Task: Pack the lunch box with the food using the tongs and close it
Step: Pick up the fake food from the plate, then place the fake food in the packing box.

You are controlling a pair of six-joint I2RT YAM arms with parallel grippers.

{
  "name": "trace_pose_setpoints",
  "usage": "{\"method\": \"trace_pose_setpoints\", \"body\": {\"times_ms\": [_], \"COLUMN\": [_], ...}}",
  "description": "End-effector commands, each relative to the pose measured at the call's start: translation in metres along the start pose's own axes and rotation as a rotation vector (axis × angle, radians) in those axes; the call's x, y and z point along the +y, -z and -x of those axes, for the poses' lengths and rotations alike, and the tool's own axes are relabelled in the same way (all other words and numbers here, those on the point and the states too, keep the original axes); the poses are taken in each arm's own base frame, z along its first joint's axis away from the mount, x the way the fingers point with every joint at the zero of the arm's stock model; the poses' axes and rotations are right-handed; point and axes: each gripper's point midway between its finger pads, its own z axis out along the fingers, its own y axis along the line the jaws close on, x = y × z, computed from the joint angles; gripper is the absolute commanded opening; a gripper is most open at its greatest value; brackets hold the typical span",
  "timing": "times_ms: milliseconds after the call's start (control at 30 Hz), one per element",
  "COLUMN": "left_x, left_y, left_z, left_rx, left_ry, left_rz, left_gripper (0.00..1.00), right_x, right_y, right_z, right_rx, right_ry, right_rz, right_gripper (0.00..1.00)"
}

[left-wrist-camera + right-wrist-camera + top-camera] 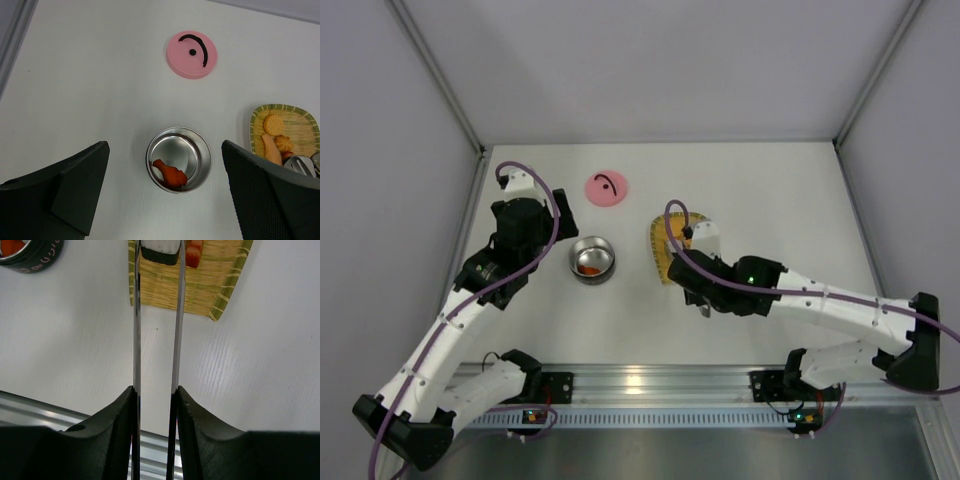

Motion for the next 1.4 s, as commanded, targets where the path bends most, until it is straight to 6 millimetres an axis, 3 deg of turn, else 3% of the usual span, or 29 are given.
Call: {"method": "trace_pose_setpoints", "body": {"times_ms": [0,333,500,700,1000,1200,1367], "left_x": [0.0,0.0,0.001,0.001,0.001,0.001,0.001], "left_y": [0.002,0.001,0.001,0.001,0.001,0.001,0.001], "left_z": [0.015,0.014,0.015,0.014,0.015,0.014,0.015], "left_rx": [-0.045,-0.042,-0.044,-0.042,-0.044,-0.044,-0.044], "left_ry": [0.017,0.015,0.015,0.015,0.015,0.015,0.015], "left_rz": [0.005,0.008,0.008,0.009,0.008,0.007,0.008], "left_gripper": [0.99,0.99,0.99,0.99,0.99,0.99,0.99], "right_x": [0.02,0.097,0.141,0.173,0.18,0.177,0.175], "right_y": [0.011,0.014,0.009,-0.001,-0.014,-0.013,-0.012], "right_z": [0.031,0.074,0.08,0.082,0.076,0.075,0.076], "right_rx": [-0.066,-0.114,-0.106,-0.093,-0.074,-0.073,-0.078], "right_ry": [0.013,0.052,0.083,0.105,0.125,0.127,0.126], "right_rz": [0.053,0.219,0.302,0.348,0.331,0.324,0.319], "right_gripper": [0.19,0.19,0.19,0.19,0.27,0.41,0.46]}}
